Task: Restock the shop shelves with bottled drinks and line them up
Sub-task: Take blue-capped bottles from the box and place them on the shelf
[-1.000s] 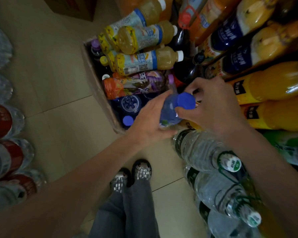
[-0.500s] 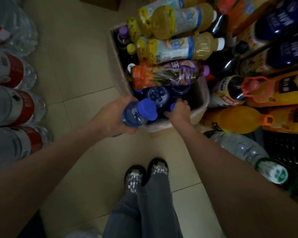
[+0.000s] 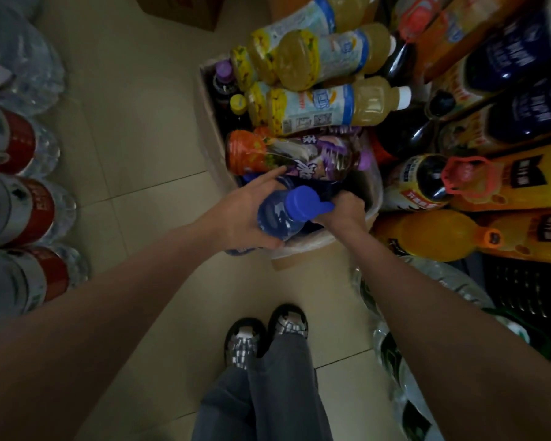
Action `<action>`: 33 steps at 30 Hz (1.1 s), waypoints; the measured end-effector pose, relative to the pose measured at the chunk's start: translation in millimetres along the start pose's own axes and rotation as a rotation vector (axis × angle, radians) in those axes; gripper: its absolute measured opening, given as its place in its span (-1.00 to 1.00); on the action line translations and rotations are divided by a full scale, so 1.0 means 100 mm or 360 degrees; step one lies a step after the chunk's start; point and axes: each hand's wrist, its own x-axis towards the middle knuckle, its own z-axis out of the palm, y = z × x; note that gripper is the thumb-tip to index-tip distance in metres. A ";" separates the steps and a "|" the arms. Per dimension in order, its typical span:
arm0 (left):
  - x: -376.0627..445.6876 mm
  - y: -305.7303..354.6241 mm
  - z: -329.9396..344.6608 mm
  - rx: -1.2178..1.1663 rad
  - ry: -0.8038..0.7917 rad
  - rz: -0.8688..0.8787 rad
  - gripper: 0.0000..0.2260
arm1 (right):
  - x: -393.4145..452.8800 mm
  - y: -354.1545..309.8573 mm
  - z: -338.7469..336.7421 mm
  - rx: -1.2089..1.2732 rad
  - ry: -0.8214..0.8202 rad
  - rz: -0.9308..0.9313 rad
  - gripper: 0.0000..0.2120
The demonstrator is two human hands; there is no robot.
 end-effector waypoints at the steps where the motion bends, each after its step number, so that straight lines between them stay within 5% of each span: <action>1: 0.01 -0.01 -0.01 -0.0041 -0.0010 -0.0017 -0.40 | 0.00 -0.01 -0.01 0.0041 -0.0010 0.0033 -0.64; 13: 0.10 0.10 -0.01 -0.0055 -0.0240 -0.0087 -0.41 | -0.26 0.00 -0.42 0.0480 0.0207 0.0228 -0.59; 23: 0.20 0.15 0.04 0.0115 -0.0290 -0.0212 -0.36 | -0.91 -0.10 -1.22 0.0433 0.0402 0.0085 -0.59; 33: -0.01 0.64 -0.25 -0.0194 -0.0079 -0.0349 -0.17 | -1.32 -0.31 -1.85 0.0185 0.0386 -0.0133 -0.57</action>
